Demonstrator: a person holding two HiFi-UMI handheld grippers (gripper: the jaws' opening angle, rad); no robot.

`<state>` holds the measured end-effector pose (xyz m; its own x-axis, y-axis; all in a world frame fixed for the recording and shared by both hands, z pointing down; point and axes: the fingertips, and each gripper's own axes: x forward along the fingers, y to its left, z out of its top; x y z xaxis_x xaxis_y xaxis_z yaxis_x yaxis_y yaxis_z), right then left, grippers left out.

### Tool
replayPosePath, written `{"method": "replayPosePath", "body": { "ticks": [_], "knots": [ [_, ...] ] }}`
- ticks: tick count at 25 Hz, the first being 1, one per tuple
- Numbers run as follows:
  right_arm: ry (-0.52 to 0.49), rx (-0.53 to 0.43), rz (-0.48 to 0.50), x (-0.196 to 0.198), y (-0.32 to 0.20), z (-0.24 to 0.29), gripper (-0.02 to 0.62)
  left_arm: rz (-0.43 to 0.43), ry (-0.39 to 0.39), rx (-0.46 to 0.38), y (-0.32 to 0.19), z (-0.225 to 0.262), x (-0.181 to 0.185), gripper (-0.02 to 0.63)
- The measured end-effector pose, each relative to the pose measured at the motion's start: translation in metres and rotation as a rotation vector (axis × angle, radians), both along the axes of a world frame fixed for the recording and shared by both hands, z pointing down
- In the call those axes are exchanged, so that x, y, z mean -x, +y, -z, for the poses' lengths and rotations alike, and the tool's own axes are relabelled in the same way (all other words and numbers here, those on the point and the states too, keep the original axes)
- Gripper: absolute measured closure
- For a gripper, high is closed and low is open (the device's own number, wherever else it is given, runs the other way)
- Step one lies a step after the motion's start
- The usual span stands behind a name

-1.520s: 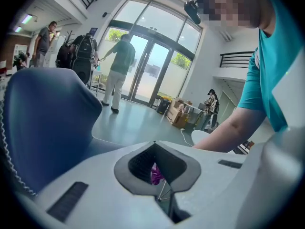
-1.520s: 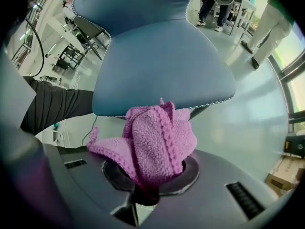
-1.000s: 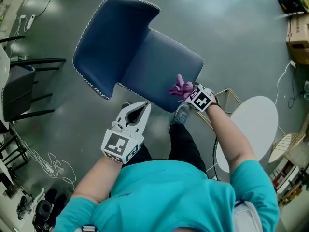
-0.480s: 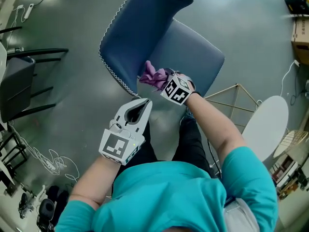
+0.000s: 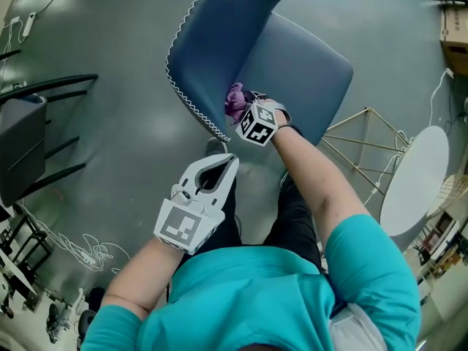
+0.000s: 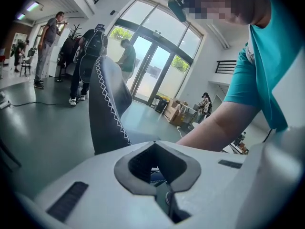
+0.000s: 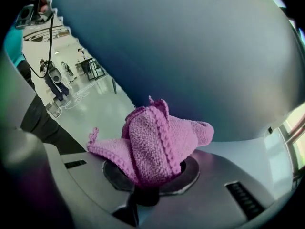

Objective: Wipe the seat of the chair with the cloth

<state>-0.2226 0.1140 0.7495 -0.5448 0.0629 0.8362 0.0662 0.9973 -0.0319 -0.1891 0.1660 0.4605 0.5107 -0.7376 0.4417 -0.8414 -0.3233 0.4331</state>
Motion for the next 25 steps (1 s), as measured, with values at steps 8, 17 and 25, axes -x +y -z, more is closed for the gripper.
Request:
{"method": "replayPosePath", "body": {
  "ticks": [8,17,25],
  "knots": [
    [0.065,-0.095,0.028,-0.013,0.005,-0.009,0.535,0.050,-0.004,0.051,0.009,-0.016,-0.001,0.603],
    [0.096,-0.083,0.022,-0.044,0.008,-0.012,0.535,0.050,-0.012,0.059,0.010,-0.015,-0.025,0.603],
    [0.121,-0.074,0.020,-0.080,0.015,-0.013,0.535,0.045,-0.008,0.064,0.013,-0.011,-0.048,0.603]
  ]
}}
